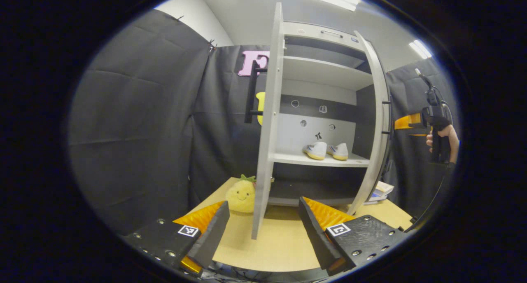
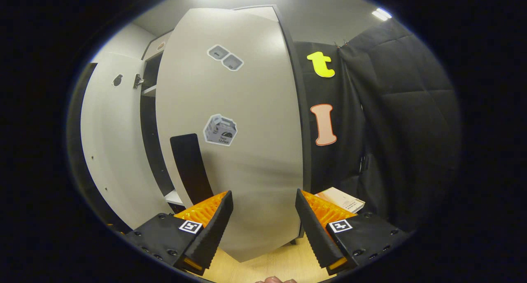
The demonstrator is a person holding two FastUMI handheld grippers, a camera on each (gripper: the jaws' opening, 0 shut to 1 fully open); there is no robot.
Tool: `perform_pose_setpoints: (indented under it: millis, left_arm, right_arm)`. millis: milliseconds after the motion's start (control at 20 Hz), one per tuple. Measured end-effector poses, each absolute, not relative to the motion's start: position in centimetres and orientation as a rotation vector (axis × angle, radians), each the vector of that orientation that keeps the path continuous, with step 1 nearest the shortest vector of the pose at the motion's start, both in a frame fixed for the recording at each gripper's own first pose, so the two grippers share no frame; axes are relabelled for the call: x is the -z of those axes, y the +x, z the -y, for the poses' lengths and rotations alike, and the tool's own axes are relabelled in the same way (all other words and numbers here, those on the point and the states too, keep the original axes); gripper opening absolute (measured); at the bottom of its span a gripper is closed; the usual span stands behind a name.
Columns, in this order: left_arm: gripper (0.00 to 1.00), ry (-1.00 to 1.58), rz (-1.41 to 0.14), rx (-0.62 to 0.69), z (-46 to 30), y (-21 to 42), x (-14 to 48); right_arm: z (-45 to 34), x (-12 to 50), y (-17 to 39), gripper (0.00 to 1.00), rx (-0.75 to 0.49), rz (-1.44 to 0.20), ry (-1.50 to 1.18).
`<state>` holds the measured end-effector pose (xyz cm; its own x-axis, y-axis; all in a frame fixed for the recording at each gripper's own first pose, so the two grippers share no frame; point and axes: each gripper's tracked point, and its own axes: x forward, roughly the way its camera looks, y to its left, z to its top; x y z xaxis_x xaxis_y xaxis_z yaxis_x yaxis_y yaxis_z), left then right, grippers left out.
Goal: Grab one shoe with the right hand and put it into the shoe cabinet, grab the other shoe with the left hand and put it into the shoe cabinet; then close the right door with the right hand and the left door with the left hand.
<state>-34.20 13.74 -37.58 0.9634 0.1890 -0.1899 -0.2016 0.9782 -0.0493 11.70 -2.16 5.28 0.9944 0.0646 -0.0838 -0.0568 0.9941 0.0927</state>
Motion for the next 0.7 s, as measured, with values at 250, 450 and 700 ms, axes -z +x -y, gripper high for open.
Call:
perform_pose_setpoints:
  millis: [250,450,700]
  left_arm:
    - [0.96,-0.031,-0.172,-0.24,-19.0,-33.4,35.2]
    - [0.96,-0.012,-0.121,-0.251,-22.4,-32.2,31.5]
    - [0.96,-0.011,-0.039,-0.237,-25.8,-29.6,26.0]
  right_arm:
    - [3.9,-3.5,10.1,0.96,-0.004,-0.109,0.097]
    - [4.9,-1.7,8.9,0.96,0.038,-0.123,0.083]
    - [4.3,0.8,8.2,0.92,0.038,-0.169,0.057]
